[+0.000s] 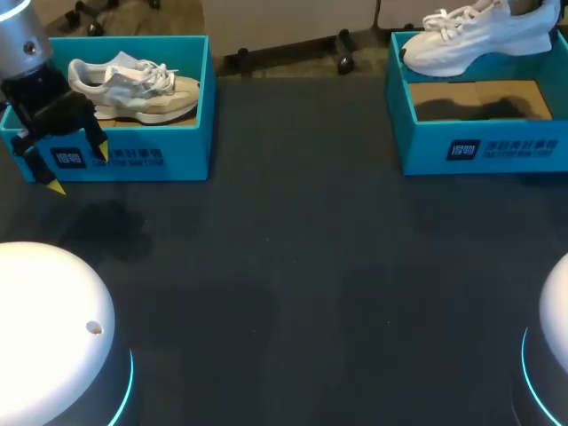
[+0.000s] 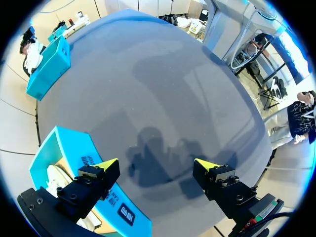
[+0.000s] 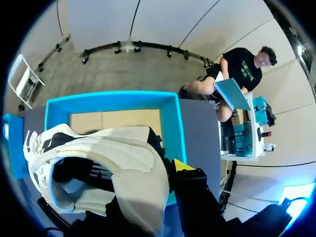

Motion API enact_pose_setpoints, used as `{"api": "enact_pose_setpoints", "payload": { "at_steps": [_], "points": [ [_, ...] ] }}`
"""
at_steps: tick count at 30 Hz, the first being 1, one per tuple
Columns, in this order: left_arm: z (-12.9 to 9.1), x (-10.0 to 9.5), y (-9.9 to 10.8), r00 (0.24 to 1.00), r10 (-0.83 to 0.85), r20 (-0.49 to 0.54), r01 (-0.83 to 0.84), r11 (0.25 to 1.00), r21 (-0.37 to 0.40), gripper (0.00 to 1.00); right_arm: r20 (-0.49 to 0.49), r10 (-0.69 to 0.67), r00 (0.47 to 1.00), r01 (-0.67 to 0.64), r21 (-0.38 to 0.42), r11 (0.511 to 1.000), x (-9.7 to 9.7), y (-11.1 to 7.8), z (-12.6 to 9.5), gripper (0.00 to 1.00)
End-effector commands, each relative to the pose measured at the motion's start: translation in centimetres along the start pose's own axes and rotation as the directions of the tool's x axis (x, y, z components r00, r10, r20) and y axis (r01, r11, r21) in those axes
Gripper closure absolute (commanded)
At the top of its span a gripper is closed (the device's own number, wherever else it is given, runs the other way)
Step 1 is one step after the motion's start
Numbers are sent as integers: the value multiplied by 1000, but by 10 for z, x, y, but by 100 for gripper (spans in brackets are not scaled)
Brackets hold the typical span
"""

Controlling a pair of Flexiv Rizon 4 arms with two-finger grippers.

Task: Take the shoe out of the shoebox, open the shoe tongue, remove and reinsert the insole, then place the shoe into the shoebox

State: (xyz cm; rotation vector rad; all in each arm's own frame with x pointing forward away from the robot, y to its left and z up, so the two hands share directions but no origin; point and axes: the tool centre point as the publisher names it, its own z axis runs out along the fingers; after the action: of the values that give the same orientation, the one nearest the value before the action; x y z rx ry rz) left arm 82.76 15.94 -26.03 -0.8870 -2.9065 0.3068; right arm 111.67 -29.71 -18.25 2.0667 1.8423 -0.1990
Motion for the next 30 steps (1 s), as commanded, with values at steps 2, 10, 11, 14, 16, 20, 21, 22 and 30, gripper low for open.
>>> {"api": "enact_pose_setpoints", "payload": {
  "at_steps": [2,10,11,14,16,20,21,22,30],
  "points": [
    [0,0,1,1000,1,-2,-1,1000,-2,0,-24,39,999,-39,35,999,-10,-3,15,100],
    [0,0,1,1000,1,-2,-1,1000,-2,0,-78,42,996,-35,82,996,-12,-9,40,100],
    [0,0,1,1000,1,-2,-1,1000,-2,0,-96,40,995,-32,88,996,-12,-9,44,100],
    [0,0,1,1000,1,-2,-1,1000,-2,0,-114,45,992,-34,94,995,-13,-10,50,100],
    [0,0,1,1000,1,-2,-1,1000,-2,0,-119,53,991,-40,102,994,-15,-11,55,100],
    [0,0,1,1000,1,-2,-1,1000,-2,0,-130,53,990,-39,106,994,-15,-15,61,100],
    [0,0,1,1000,1,-2,-1,1000,-2,0,-130,52,990,-38,107,994,-13,-16,63,100],
    [0,0,1,1000,1,-2,-1,1000,-2,0,-124,49,991,-35,112,993,-10,-17,65,100],
    [0,0,1,1000,1,-2,-1,1000,-2,0,-123,52,991,-34,140,990,-1,-18,85,100]
  ]
}}
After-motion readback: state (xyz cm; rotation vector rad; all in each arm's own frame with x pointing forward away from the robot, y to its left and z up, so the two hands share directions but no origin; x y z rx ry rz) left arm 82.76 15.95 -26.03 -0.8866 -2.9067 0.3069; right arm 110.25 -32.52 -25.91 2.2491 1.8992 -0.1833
